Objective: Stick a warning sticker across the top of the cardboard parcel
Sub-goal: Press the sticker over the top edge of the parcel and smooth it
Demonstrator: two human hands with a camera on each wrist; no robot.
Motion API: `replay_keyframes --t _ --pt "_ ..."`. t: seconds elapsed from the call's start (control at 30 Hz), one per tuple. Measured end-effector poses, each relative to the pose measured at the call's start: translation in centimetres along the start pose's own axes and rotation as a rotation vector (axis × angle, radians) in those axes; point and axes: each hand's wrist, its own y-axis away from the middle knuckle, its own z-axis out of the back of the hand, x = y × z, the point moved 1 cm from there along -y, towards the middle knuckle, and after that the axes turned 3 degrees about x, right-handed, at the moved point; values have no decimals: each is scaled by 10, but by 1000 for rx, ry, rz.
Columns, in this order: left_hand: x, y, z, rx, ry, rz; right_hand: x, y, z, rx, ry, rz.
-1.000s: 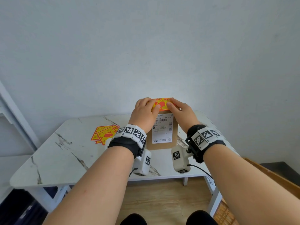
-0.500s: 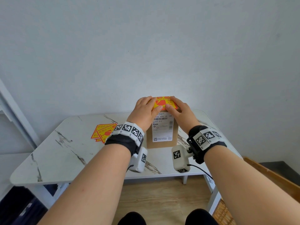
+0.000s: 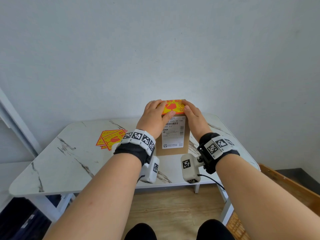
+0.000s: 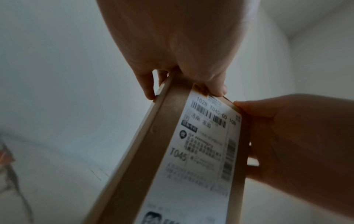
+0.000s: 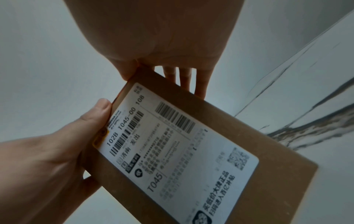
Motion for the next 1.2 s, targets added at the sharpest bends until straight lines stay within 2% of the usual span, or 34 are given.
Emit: replay_keyframes --t 0.13,0.33,0.43,0.5,0.57,0.67,0.73,0.83,0.97,1.13,1.2 --pt "2 -1 3 11 206 45 1 1 -2 -1 -32 -7" --pt "13 -1 22 197 535 112 5 1 2 29 -103 7" --pt "20 -2 29 233 727 165 7 2 1 41 -135 -31" --pt "17 0 29 192 718 225 8 4 2 25 -143 -62" --pt "17 4 26 147 769 348 7 5 3 34 -217 -110" --pt "18 12 21 240 925 466 7 5 2 -3 -195 -233" --pt "15 17 23 242 956 459 13 7 0 -31 -63 -277" --pt "6 20 26 161 989 446 21 10 -1 -89 36 -269" --pt "0 20 27 52 1026 454 28 18 2 -117 31 -224" --pt "5 25 16 -3 945 425 18 26 1 -112 -18 -182" --pt "6 28 14 -2 872 412 17 31 1 -95 89 -116"
